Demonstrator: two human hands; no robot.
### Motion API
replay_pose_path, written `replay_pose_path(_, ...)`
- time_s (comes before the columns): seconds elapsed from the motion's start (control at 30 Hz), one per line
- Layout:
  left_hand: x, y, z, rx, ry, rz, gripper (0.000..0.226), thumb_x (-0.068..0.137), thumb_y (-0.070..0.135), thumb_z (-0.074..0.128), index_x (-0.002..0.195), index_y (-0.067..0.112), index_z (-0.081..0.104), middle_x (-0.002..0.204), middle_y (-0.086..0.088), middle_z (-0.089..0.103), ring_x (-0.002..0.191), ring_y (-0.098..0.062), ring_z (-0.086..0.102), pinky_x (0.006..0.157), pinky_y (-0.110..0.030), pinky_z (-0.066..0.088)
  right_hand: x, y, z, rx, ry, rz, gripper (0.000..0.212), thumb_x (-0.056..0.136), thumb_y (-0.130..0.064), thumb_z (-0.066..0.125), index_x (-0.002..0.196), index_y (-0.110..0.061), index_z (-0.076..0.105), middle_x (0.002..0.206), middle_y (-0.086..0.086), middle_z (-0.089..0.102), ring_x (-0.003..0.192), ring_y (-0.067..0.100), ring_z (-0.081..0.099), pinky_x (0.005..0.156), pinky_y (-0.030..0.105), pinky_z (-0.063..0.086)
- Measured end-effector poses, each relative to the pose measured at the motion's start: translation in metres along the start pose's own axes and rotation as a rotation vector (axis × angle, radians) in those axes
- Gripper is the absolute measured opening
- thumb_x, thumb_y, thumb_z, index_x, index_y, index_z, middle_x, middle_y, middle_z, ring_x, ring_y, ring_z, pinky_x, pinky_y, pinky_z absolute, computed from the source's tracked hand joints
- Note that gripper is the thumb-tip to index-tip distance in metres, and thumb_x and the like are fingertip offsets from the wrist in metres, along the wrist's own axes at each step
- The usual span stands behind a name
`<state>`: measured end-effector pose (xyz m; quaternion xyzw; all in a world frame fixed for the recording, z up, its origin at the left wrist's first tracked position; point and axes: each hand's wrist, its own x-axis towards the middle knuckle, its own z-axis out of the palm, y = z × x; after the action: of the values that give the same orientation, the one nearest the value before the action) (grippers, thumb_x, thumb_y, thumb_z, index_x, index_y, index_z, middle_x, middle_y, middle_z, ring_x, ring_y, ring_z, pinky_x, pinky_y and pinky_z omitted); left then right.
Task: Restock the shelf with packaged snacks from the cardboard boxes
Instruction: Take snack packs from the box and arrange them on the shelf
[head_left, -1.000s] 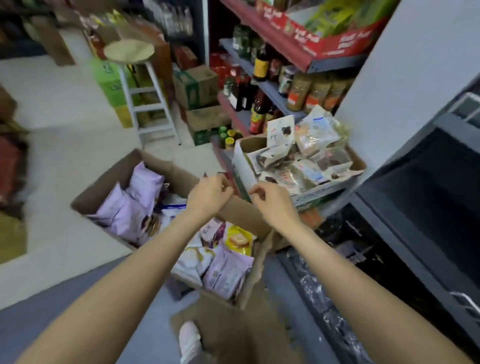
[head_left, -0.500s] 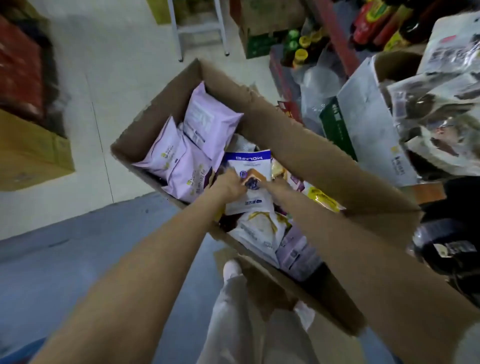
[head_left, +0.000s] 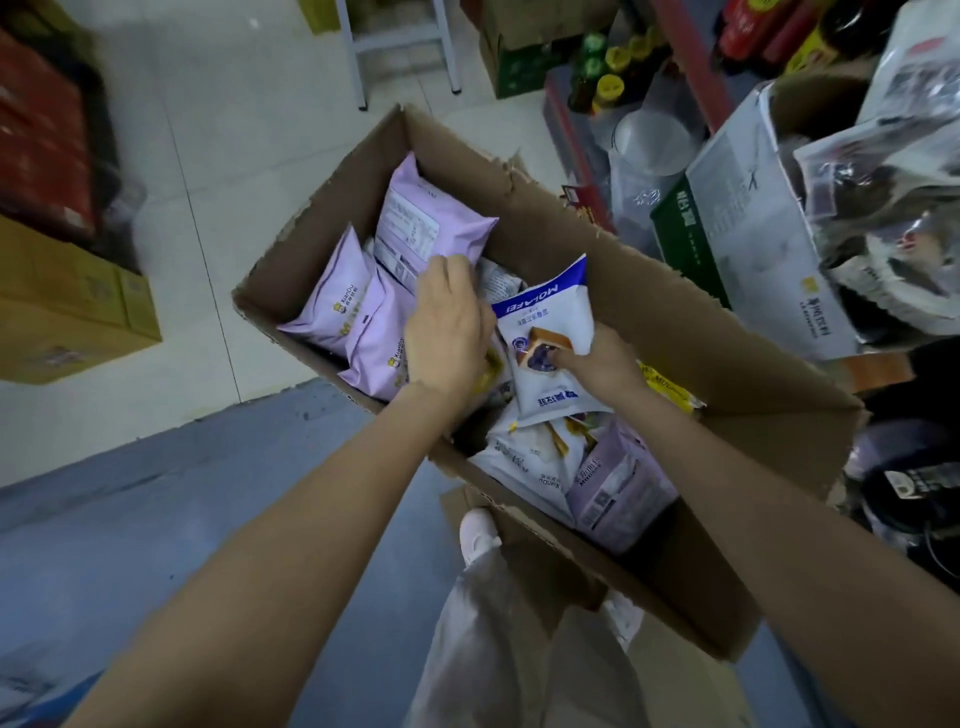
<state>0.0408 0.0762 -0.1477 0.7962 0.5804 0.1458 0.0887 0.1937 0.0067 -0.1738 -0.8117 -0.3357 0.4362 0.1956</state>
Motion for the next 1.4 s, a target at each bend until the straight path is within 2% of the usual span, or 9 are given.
replay_pose_path(0.13,0.024,-0.006,-0.004,0.165,-0.268,-0.159,0.063,0.086,0.03,0.062,0.13,-0.004,0.034,0.131,-0.021,0.042,0.123,-0.034,0.042,0.101,-0.037,0.037,-0.006,-0.014,-0.016,-0.01,-0.021,-0.001,0.055,0.082,-0.021,0.07,0.127,-0.007,0.043,0.126,0.01,0.056,0.117,0.028,0.053,0.084,0.029,0.04)
replay_pose_path(0.27,0.041,-0.007,-0.023,0.108,-0.393,-0.202,0.033,0.097,0.015,0.048,0.124,-0.002,0.044,0.128,-0.021,0.051,0.119,-0.037,0.052,0.092,-0.041,0.043,-0.016,-0.027,-0.03,-0.017,-0.059,0.017,0.056,0.081,-0.023,0.07,0.123,-0.009,0.038,0.113,0.004,0.054,0.111,0.026,0.054,0.087,0.037,0.044)
replay_pose_path(0.53,0.029,0.027,-0.09,-0.032,-0.248,-0.079,0.042,0.09,-0.003,0.043,0.131,0.003,0.036,0.134,-0.023,0.041,0.117,-0.039,0.047,0.09,-0.043,0.041,-0.057,-0.05,-0.065,0.164,0.007,0.019,0.061,0.068,-0.034,0.073,0.121,-0.011,0.052,0.113,0.005,0.064,0.105,0.024,0.061,0.094,0.043,0.049)
replay_pose_path(0.73,0.034,0.075,-0.15,-0.346,-0.215,-0.1,0.016,0.088,-0.005,0.033,0.1,0.004,0.038,0.109,-0.034,0.055,0.101,-0.046,0.052,0.068,-0.037,0.03,-0.12,-0.048,-0.128,0.869,-0.113,0.056,0.016,0.087,-0.004,0.056,0.097,-0.013,0.065,0.074,0.006,0.073,0.064,0.02,0.069,0.063,0.035,0.058)
replay_pose_path(0.87,0.031,0.117,-0.184,-0.496,-0.232,-0.027,0.016,0.085,-0.003,0.037,0.081,0.012,0.036,0.082,-0.016,0.052,0.079,-0.028,0.045,0.063,-0.033,0.028,-0.162,-0.039,-0.178,1.174,-0.166,-0.001,0.017,0.094,-0.018,0.051,0.103,-0.011,0.063,0.086,0.01,0.074,0.07,0.021,0.071,0.064,0.033,0.059)
replay_pose_path(1.03,0.004,0.193,-0.227,-0.915,-0.447,-0.098,0.032,0.086,-0.004,0.042,0.065,0.017,0.031,0.064,-0.003,0.037,0.059,-0.017,0.037,0.051,-0.022,0.04,-0.219,-0.006,-0.233,1.308,-0.142,-0.106,0.068,0.065,-0.035,0.08,0.127,-0.013,0.06,0.12,0.011,0.065,0.097,0.026,0.067,0.078,0.038,0.057)
replay_pose_path(1.13,-0.026,0.242,-0.249,-1.103,-0.632,-0.068,0.027,0.088,0.0,0.04,0.064,0.013,0.039,0.061,-0.003,0.049,0.056,-0.019,0.05,0.061,-0.031,0.051,-0.262,0.018,-0.268,1.385,-0.14,-0.142,0.036,0.076,-0.041,0.067,0.092,-0.01,0.077,0.098,0.01,0.073,0.081,0.024,0.072,0.063,0.039,0.06)
replay_pose_path(1.23,-0.056,0.293,-0.255,-1.308,-0.785,-0.03,0.033,0.096,0.034,0.038,0.091,0.01,0.061,0.092,-0.01,0.066,0.085,-0.027,0.062,0.084,-0.041,0.052,-0.299,0.039,-0.299,1.551,-0.087,-0.222,0.051,0.097,-0.038,0.04,0.081,-0.004,0.075,0.082,0.011,0.075,0.068,0.021,0.073,0.056,0.032,0.059)
replay_pose_path(1.4,-0.113,0.389,-0.246,-1.506,-0.836,0.095,0.076,0.076,0.079,0.041,0.13,0.027,0.048,0.137,0.002,0.052,0.121,-0.021,0.053,0.097,-0.045,0.048,-0.353,0.062,-0.342,1.675,0.03,-0.404,0.041,0.1,-0.033,0.039,0.092,-0.007,0.07,0.084,0.009,0.075,0.069,0.02,0.073,0.058,0.032,0.059)
